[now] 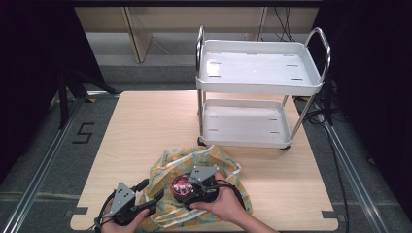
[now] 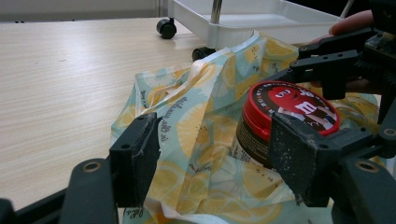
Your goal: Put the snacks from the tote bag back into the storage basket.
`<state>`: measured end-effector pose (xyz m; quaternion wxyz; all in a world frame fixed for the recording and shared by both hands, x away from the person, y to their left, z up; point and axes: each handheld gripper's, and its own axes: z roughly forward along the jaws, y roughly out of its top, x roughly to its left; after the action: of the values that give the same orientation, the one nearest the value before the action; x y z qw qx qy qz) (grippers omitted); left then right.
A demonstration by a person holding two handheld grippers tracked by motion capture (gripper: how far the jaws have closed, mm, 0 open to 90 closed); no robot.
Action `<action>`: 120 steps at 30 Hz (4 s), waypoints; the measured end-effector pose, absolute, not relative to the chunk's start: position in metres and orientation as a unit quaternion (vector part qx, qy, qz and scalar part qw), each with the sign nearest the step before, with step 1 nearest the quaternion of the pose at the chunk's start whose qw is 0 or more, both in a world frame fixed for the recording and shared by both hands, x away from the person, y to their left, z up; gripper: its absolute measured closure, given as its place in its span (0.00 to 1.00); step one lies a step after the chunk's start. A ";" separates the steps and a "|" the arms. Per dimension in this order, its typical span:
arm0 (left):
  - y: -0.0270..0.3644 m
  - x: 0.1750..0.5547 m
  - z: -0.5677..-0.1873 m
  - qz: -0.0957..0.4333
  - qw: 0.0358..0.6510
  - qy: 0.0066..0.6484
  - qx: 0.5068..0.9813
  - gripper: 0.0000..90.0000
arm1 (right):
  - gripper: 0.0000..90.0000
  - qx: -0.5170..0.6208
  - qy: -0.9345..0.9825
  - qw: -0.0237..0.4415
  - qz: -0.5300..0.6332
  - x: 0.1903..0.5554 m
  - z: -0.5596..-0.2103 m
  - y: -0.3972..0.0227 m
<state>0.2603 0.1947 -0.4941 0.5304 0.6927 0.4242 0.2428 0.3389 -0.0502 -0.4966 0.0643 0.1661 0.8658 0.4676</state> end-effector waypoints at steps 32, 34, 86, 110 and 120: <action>0.195 0.260 -0.494 0.245 0.530 0.425 0.692 0.37 | 0.30 0.172 0.860 0.090 0.473 0.335 -0.500 -0.048; 0.195 0.261 -0.494 0.245 0.531 0.424 0.692 0.37 | 0.30 0.164 0.859 0.098 0.475 0.336 -0.498 -0.048; 0.198 0.262 -0.495 0.255 0.518 0.424 0.698 0.39 | 0.30 0.184 0.835 0.131 0.501 0.343 -0.457 -0.064; 0.199 0.262 -0.495 0.261 0.513 0.429 0.696 0.40 | 0.30 0.210 0.828 0.135 0.502 0.348 -0.452 -0.072; 0.199 0.262 -0.495 0.262 0.515 0.427 0.696 0.41 | 0.30 0.215 0.827 0.137 0.501 0.351 -0.449 -0.074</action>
<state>0.2621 0.1993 -0.4954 0.5146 0.6958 0.4270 0.2623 0.3512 -0.0744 -0.4495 0.1375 0.2150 0.8269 0.5011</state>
